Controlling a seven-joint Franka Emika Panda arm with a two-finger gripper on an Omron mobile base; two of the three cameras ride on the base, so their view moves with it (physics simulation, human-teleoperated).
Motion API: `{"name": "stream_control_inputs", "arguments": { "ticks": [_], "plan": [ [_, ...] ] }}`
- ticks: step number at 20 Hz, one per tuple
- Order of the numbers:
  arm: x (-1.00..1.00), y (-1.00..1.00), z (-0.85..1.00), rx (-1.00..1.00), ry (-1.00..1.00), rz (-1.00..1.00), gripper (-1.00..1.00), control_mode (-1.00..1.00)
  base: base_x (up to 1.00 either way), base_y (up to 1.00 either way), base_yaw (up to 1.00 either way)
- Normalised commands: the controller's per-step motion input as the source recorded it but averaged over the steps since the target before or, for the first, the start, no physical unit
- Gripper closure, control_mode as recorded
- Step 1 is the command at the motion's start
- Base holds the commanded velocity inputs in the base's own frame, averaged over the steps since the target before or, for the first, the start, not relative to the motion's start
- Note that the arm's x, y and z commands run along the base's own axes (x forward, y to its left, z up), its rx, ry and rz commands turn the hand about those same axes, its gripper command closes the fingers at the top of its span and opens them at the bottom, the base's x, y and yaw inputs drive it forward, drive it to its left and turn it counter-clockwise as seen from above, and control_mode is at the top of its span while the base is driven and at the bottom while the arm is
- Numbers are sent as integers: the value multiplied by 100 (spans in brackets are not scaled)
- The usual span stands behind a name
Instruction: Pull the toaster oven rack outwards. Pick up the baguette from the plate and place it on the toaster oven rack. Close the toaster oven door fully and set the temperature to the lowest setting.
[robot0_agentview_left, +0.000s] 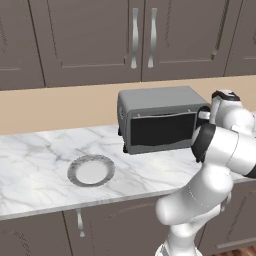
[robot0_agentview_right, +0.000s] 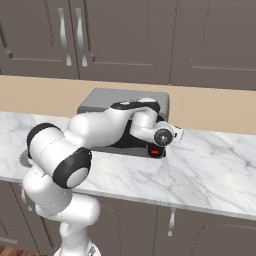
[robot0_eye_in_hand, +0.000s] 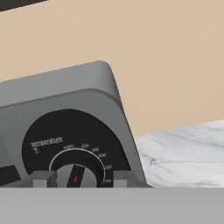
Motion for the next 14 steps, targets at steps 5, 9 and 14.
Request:
{"name": "stream_control_inputs", "arguments": {
  "ticks": [5,9,14],
  "plan": [
    [22,6,14,-21,-6,0,100,-100,0,0,0],
    [25,5,8,-20,-3,0,100,-100,0,0,0],
    [27,2,10,-20,-3,0,100,-100,0,0,0]
  ]
}}
